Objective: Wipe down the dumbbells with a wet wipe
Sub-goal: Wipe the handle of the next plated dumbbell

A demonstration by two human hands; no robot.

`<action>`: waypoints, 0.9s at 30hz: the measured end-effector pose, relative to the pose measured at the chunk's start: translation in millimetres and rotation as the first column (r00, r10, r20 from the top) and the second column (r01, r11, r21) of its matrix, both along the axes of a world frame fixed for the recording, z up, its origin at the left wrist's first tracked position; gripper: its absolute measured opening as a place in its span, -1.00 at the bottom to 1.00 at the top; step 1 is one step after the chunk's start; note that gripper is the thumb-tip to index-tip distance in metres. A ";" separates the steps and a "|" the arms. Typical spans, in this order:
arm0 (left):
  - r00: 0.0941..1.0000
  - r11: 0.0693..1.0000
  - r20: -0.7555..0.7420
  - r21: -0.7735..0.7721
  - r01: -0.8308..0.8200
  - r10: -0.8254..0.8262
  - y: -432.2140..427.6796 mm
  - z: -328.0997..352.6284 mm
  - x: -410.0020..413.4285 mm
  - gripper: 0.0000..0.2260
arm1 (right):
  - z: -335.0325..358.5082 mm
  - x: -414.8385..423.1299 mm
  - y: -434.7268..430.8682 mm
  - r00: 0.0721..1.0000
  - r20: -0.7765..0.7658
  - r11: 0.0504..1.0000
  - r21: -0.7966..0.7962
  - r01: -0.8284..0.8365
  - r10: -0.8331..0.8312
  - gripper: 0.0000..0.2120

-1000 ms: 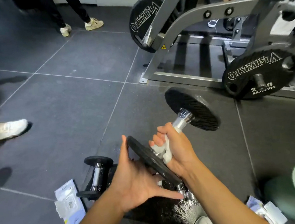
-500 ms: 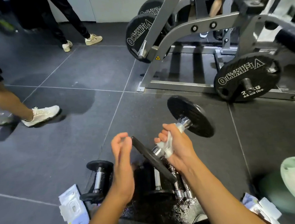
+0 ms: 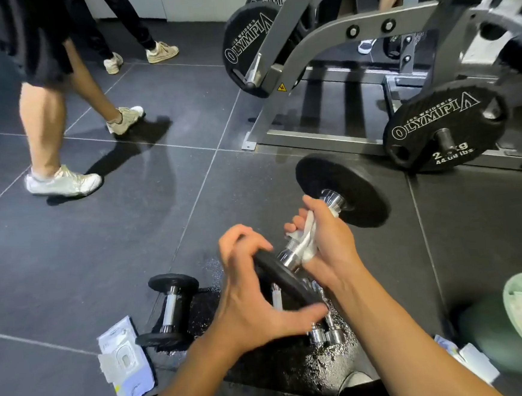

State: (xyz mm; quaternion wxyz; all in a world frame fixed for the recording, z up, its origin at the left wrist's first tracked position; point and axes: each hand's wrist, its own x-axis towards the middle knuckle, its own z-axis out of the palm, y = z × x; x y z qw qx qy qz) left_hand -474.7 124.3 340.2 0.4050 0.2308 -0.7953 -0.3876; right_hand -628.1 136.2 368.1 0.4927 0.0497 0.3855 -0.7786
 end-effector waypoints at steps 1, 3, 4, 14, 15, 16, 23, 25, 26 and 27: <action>0.996 0.938 0.073 -0.346 -0.018 0.046 -3.1 -8.1 1.9 -0.25 | -0.8 -1.3 -1.5 1.000 0.001 1.000 -0.004 0.016 -0.016 -0.74; 0.989 0.752 0.084 -0.658 -0.036 0.121 -5.8 -16.0 3.8 -0.33 | -3.8 -5.0 -4.3 0.999 0.013 0.999 -0.022 0.038 -0.038 -0.73; 0.988 0.734 0.073 -0.677 -0.051 0.136 -6.2 -17.6 3.2 -0.35 | -4.3 -8.1 -5.8 0.999 0.014 0.999 -0.037 0.036 -0.035 -0.73; 0.925 0.470 -0.329 0.858 0.208 0.191 7.2 2.8 6.1 -0.60 | 0.7 -15.4 0.4 0.991 -0.035 0.983 -0.124 -0.133 0.130 -0.72; 0.912 0.307 -0.325 0.920 0.243 0.251 6.0 5.5 4.9 -0.63 | -1.2 -13.9 -0.4 0.991 -0.055 0.986 -0.104 -0.130 0.125 -0.71; 0.919 0.152 -0.289 0.955 0.256 0.266 4.6 6.3 5.0 -0.62 | -2.9 -11.9 -1.5 0.990 -0.077 0.989 -0.082 -0.123 0.116 -0.69; 0.999 -0.133 -0.037 0.991 0.034 -0.017 -17.5 2.5 25.8 -0.75 | -17.3 1.3 -10.0 0.969 -0.167 0.983 0.058 -0.172 0.180 -0.74; 0.998 -0.105 0.006 0.994 0.000 0.058 -18.8 -3.6 27.2 -0.73 | -24.5 6.6 -13.5 0.931 -0.292 0.969 0.174 -0.175 0.221 -0.84; 0.995 -0.090 0.021 0.996 -0.013 0.099 -19.1 -6.7 27.8 -0.76 | -27.6 9.9 -14.6 0.903 -0.353 0.959 0.224 -0.174 0.246 -0.89; 0.991 -0.072 0.026 0.997 -0.017 0.134 -19.4 -8.5 28.6 -0.80 | -30.7 13.4 -16.0 0.876 -0.393 0.948 0.256 -0.188 0.279 -0.90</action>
